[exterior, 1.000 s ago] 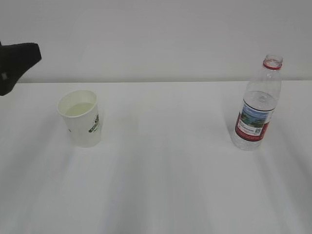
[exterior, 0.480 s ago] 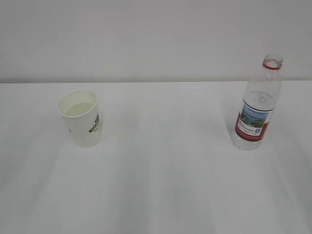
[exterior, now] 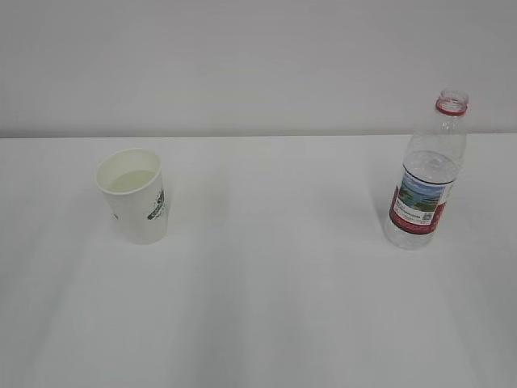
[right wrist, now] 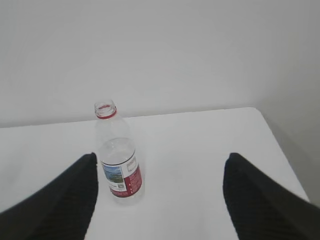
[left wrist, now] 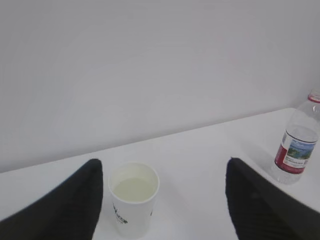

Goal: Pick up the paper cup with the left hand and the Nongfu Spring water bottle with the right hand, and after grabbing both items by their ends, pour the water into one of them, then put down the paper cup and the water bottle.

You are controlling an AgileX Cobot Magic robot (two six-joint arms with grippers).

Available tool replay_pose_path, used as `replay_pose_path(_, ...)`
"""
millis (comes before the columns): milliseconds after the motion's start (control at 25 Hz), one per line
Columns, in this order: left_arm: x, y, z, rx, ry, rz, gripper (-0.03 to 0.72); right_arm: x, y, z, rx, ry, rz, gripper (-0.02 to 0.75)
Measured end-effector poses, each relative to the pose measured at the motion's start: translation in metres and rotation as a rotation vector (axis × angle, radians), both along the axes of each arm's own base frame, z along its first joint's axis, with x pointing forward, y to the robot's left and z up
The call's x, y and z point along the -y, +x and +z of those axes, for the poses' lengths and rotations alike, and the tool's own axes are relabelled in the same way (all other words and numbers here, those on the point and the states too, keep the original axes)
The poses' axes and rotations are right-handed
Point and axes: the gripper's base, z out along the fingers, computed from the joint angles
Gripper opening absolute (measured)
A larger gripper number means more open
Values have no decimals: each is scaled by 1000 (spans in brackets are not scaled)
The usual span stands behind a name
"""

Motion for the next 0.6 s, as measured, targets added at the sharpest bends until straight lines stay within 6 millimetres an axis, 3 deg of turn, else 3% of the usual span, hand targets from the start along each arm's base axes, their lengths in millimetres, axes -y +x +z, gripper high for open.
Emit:
replay_pose_path(320, -14, -30, 5, -80, 47, 1, 551, 5, -30, 3, -98, -37, -17, 588)
replay_pose_path(600, -27, -57, 24, -18, 18, 1, 550, 7, -50, -4, -135, -29, -26, 588)
